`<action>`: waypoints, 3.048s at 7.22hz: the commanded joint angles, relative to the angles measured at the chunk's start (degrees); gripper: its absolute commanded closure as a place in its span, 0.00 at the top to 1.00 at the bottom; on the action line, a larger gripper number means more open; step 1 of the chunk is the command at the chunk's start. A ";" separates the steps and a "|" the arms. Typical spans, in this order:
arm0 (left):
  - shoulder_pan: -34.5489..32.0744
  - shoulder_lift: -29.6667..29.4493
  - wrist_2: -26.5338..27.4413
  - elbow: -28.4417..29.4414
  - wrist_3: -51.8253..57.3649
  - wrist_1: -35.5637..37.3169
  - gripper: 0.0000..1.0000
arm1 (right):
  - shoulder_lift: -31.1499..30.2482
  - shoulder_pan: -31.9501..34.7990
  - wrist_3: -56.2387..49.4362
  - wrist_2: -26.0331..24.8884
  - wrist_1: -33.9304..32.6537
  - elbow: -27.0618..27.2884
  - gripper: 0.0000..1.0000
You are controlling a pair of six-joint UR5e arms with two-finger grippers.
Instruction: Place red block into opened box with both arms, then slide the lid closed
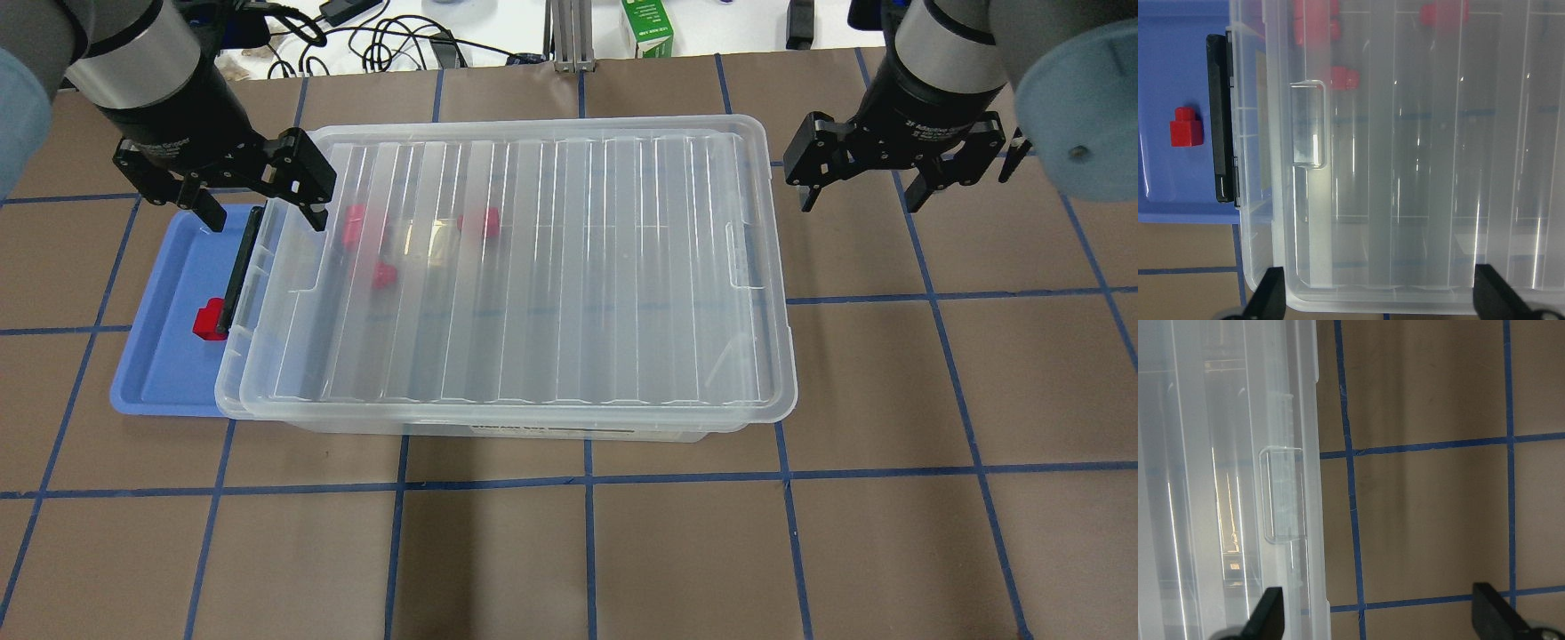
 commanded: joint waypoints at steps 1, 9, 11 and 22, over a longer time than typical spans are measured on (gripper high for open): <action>0.07 0.07 0.03 -0.01 0.04 -0.02 1.00 | 0.80 -0.01 0.03 0.06 0.13 0.17 1.00; -0.01 0.25 0.12 -0.01 0.04 -0.02 1.00 | 9.74 0.34 -0.23 0.06 -4.14 0.44 1.00; -0.01 0.25 0.03 -0.01 0.04 -0.02 1.00 | 12.22 0.60 -0.58 1.54 -6.64 0.35 1.00; -0.01 0.77 0.21 -0.01 0.30 -0.28 1.00 | 17.06 -0.10 -2.69 1.11 -6.99 0.44 1.00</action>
